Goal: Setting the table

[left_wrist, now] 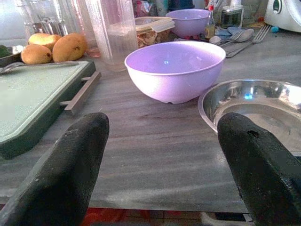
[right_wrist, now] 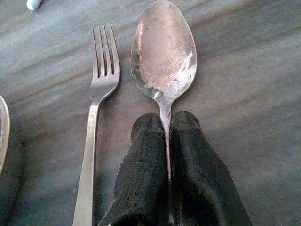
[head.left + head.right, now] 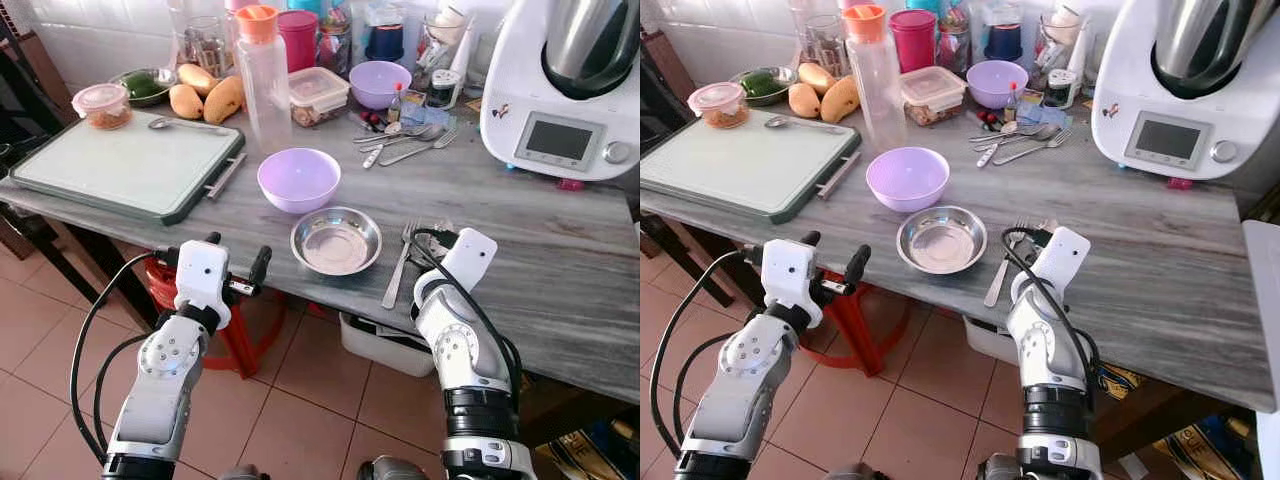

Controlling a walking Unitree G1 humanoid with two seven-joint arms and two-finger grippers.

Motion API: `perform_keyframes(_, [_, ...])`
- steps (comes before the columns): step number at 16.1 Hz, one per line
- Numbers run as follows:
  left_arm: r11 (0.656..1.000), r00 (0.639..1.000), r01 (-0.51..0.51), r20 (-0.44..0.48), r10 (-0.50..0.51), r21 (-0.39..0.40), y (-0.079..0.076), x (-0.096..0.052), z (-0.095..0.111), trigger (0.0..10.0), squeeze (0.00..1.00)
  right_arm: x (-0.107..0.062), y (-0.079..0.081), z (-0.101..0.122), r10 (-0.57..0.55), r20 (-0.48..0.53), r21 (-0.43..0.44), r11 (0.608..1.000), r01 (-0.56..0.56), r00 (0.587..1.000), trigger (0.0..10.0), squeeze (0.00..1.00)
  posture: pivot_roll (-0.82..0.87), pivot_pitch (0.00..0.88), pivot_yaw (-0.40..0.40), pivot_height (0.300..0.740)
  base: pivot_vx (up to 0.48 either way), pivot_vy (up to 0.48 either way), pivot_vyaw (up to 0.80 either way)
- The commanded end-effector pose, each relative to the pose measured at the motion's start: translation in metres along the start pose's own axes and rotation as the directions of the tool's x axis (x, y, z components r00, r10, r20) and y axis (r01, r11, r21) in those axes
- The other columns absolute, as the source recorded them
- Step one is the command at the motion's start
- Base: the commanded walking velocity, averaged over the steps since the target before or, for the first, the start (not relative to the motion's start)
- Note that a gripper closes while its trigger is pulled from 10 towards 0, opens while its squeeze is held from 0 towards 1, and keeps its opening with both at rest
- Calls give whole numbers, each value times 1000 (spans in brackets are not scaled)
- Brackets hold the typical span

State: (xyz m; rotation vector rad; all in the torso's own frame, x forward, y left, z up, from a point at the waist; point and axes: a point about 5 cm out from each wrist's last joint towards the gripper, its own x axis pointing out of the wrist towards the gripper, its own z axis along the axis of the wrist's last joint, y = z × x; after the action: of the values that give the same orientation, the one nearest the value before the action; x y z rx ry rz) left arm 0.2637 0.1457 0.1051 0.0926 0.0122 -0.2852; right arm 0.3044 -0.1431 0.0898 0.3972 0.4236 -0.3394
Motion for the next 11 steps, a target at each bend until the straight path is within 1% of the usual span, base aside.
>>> perform_keyframes(1, [1000,1000,9,14,-9,10,0,2,5,10000,0,2,-3,-4,-20,-19,-2,1000,20,1000,10000,0,-8,0,27,740,0,0,0])
perform_keyframes(4, [1000,1000,11,14,-11,9,0,2,5,10000,0,3,-2,0,-12,14,-5,1000,12,1000,10000,0,-8,0,27,740,0,0,0])
perform_keyframes(6, [1000,1000,10,15,-10,9,0,3,6,10000,0,3,-1,3,-8,37,-27,1000,9,999,10000,0,-7,0,26,740,0,0,0])
perform_keyframes(11, [1000,1000,11,15,-11,7,-1,3,6,10000,0,5,-1,4,-8,37,-29,1000,9,999,10000,0,-7,0,26,740,0,0,0])
